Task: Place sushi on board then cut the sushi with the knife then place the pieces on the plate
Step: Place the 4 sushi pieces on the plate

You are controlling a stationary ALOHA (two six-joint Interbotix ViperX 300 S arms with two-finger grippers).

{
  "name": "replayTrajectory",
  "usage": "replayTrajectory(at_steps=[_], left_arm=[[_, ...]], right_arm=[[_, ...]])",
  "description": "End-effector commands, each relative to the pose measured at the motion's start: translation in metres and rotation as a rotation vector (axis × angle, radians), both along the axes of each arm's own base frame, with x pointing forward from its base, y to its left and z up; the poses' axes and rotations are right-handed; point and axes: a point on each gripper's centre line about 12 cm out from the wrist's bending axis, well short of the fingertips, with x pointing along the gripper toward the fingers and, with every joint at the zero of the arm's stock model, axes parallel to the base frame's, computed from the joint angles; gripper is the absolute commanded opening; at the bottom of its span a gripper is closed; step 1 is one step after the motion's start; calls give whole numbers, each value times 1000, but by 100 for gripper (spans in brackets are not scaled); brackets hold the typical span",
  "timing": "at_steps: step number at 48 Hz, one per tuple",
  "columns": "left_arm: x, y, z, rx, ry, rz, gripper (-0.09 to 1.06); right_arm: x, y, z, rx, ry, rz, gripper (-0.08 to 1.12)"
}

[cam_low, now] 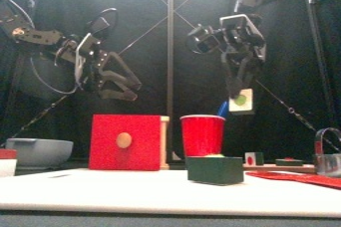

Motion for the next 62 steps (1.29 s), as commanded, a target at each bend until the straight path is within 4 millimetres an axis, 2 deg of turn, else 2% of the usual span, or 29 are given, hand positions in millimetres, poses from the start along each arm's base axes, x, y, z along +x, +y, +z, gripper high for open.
replayTrajectory(at_steps=[1, 8, 21, 33, 43, 52, 62], left_arm=[[2, 4, 8, 12, -26, 7, 88], [2, 4, 8, 21, -24, 2, 88], [-2, 4, 2, 23, -7, 0, 88], [1, 3, 6, 53, -19, -26, 88], [7, 1, 16, 92, -69, -51, 88], [10, -4, 24, 150, -115, -99, 88], [9, -5, 24, 177, -120, -123, 88]], right_arm=[[-33, -8, 22, -19, -98, -63, 58], [-66, -23, 21, -5, -163, -184, 58], [-104, -46, -9, -43, -163, -320, 58], [-112, -72, -25, -76, -243, -452, 59], [-121, -88, -40, -63, -379, -603, 62], [-129, -89, -63, -39, -291, -623, 69], [-124, -98, -74, -23, -236, -627, 78]])
